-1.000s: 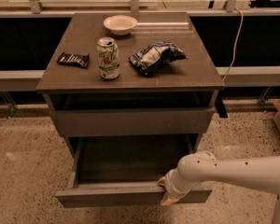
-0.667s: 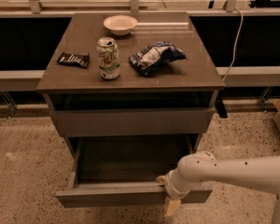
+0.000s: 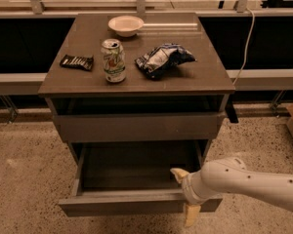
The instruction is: Open middle drawer
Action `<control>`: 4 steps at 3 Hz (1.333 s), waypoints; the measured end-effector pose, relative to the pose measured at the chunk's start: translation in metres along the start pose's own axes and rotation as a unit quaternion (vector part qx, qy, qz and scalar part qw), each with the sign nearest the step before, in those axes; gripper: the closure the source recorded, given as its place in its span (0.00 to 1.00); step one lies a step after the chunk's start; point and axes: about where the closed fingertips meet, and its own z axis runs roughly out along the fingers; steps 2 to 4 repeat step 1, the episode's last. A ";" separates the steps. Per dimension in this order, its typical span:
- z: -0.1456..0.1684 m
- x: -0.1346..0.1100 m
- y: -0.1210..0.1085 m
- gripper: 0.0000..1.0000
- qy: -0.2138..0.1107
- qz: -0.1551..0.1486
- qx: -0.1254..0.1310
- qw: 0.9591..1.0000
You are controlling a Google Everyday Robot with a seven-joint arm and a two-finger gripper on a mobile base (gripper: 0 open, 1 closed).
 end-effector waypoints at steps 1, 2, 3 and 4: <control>-0.064 0.008 -0.002 0.00 0.003 -0.004 0.060 0.998; -0.064 0.008 -0.002 0.00 0.003 -0.004 0.060 0.998; -0.064 0.008 -0.002 0.00 0.003 -0.004 0.060 0.998; -0.064 0.008 -0.002 0.00 0.003 -0.004 0.060 0.998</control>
Offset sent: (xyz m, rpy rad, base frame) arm 0.0000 0.0000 0.0000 0.0000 0.0000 0.0000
